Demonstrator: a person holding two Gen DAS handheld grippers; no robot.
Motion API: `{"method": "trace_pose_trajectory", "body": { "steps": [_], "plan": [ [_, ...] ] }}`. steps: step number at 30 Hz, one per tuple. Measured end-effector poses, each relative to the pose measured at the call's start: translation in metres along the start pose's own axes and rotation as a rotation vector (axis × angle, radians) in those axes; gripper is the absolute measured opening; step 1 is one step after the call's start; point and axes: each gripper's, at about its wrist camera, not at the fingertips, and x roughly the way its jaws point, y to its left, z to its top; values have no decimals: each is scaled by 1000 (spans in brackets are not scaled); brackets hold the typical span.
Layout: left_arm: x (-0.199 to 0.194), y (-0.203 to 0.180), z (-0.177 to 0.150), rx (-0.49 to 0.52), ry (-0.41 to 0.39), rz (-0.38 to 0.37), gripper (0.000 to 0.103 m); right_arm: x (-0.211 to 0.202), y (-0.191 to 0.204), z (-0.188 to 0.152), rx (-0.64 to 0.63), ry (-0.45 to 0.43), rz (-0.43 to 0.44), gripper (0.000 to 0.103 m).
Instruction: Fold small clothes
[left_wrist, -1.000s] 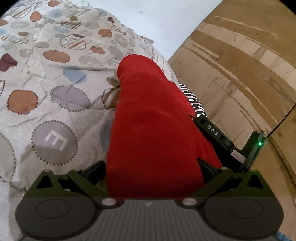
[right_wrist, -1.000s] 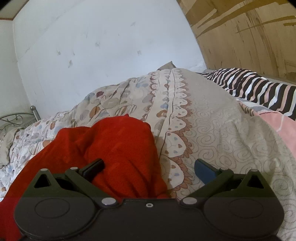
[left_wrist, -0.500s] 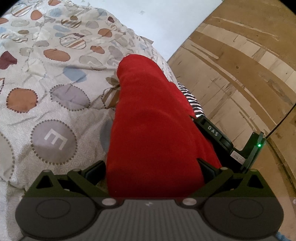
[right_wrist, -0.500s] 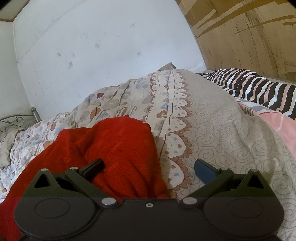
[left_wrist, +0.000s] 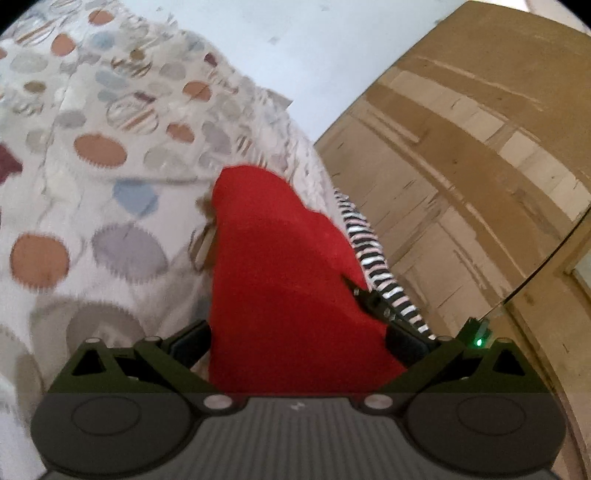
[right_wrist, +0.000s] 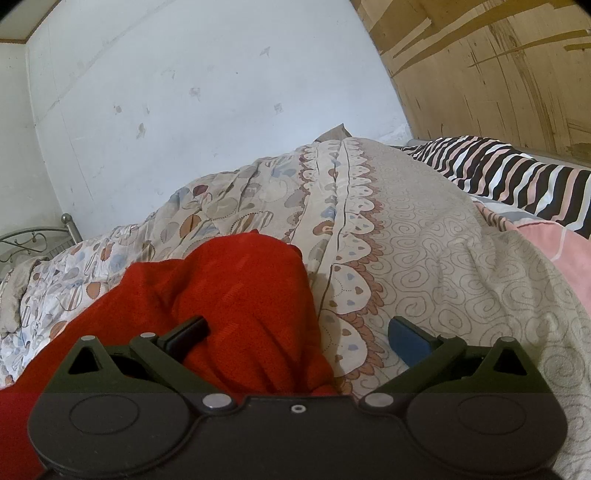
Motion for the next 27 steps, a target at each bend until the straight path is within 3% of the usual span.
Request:
{"method": "trace_pose_trajectory", "body": {
  "steps": [7,16,19,21,24,27],
  "plan": [
    [29,9,-4,-3,119,-22,103,-1,0,0,2,-1,2,103],
    [42,17,0,26,164,-53,103,-3,1,8,9,39,29,103],
    [46,22,-1,-1,183,-72,103,-5,9,12,-26,53,69,93],
    [48,24,-2,-11,187,-83,103,-6,14,13,-33,64,107,79],
    [51,25,-4,-18,187,-89,103,-4,21,14,-52,88,111,77],
    [52,24,-2,-19,194,-94,103,5,4,16,67,149,144,82]
  ]
}}
